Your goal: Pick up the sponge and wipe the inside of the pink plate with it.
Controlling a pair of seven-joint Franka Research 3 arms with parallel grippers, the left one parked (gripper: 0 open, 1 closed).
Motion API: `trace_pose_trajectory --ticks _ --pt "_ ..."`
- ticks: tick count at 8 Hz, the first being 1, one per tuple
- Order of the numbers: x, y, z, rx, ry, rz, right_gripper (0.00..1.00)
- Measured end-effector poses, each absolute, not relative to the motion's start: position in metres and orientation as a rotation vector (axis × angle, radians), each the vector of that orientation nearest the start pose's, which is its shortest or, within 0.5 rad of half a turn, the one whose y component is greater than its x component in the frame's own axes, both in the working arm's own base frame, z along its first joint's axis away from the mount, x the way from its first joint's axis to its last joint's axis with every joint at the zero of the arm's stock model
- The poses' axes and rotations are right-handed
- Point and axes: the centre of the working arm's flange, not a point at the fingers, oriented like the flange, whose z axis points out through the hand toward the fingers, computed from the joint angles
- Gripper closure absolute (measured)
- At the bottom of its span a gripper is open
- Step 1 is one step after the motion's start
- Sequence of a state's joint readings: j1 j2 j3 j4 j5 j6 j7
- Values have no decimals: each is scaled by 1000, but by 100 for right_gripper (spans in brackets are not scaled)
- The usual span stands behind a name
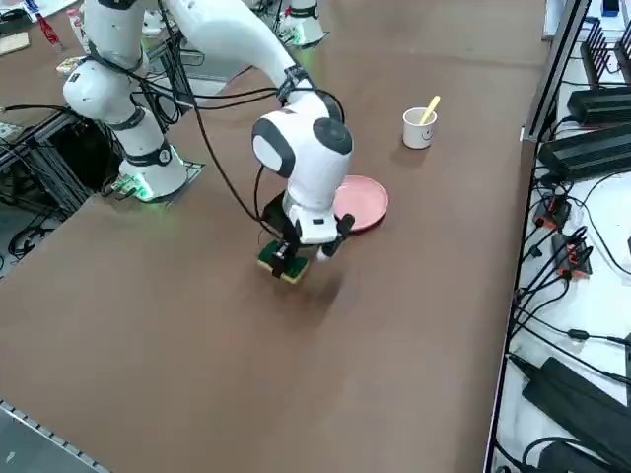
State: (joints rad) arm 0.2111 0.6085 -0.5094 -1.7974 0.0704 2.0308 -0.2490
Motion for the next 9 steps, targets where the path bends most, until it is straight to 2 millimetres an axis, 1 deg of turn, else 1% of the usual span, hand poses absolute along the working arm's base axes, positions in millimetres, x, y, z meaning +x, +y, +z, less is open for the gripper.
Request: trace_pose_trajectory --ticks 1,2,3,4,5,6,7,8,9 --pt "602 -155 238 -3236 79 544 6" --pt "606 -152 257 -3229 77 522 0" --pt "610 -149 282 -3215 77 514 0" --pt "617 -145 312 -3204 74 497 0" --pt "625 -138 347 -3199 66 441 0" --pt "636 -128 389 -3204 43 344 0" --pt "643 -115 435 -3208 9 246 0" --pt "645 -97 481 -3206 -36 169 0" --pt "644 -78 521 -3202 -76 94 0"
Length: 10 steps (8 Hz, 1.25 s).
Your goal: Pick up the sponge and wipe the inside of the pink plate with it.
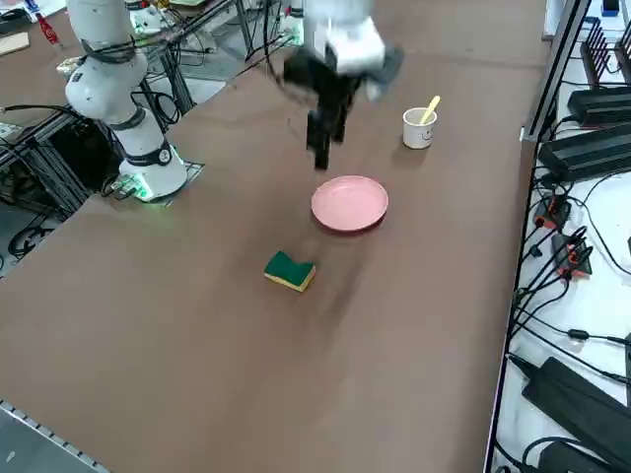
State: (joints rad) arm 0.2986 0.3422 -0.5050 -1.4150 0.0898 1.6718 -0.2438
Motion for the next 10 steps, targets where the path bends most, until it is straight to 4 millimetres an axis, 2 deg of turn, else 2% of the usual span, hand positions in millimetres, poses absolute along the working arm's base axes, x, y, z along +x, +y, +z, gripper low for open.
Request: trace_pose_trajectory --ticks 2,4,6,8,10 --pt "631 -49 585 -3183 -10 -33 0" --pt "601 -37 633 -3140 20 -56 0" --pt "583 -31 654 -3121 57 -54 0" --pt "571 -20 666 -3148 44 -56 0" --pt "551 -15 672 -3134 19 -42 0"
